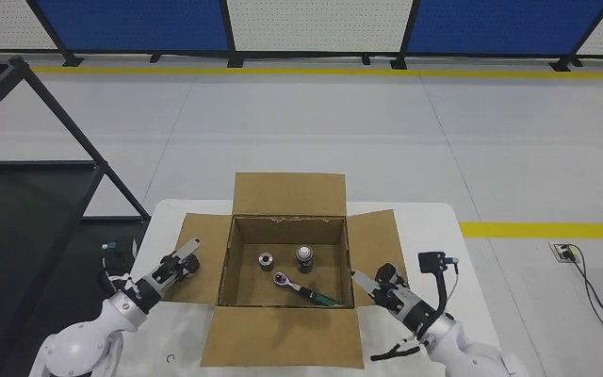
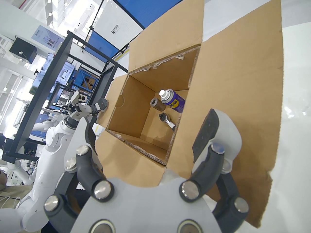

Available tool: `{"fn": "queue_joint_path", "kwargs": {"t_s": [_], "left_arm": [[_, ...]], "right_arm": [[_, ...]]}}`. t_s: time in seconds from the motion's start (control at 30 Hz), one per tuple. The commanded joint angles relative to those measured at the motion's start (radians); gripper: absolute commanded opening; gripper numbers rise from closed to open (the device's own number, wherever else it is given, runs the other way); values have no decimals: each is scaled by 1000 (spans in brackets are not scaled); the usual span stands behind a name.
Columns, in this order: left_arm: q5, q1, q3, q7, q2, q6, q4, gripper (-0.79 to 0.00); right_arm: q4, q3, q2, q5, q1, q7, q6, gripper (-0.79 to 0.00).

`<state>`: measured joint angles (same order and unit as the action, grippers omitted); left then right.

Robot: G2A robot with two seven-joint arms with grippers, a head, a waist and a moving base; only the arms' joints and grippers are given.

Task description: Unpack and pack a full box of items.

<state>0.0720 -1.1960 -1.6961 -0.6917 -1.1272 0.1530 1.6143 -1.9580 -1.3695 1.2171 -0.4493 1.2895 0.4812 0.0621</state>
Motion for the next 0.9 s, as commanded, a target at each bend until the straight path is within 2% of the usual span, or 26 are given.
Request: {"fn": "queue_joint_path", "kwargs": {"t_s": [0.0, 0.2, 0.5, 0.7, 0.87], "left_arm": [[19, -6, -13, 8, 1, 8, 3, 0], [80, -39, -56, 27, 6, 41, 21, 0], [244, -137, -124, 60, 5, 128, 72, 0], [297, -199, -164, 66, 5, 169, 105, 0], [327, -218, -180, 52, 7, 186, 115, 0]], "right_arm": [[-11, 32, 1, -22, -24, 21, 1, 0], [37, 207, 18, -132, -198, 129, -32, 0], [251, 487, 80, -276, -530, 256, -92, 0], [441, 589, 131, -326, -675, 239, -220, 0], [565, 624, 160, -351, -728, 213, -283, 0]]}}
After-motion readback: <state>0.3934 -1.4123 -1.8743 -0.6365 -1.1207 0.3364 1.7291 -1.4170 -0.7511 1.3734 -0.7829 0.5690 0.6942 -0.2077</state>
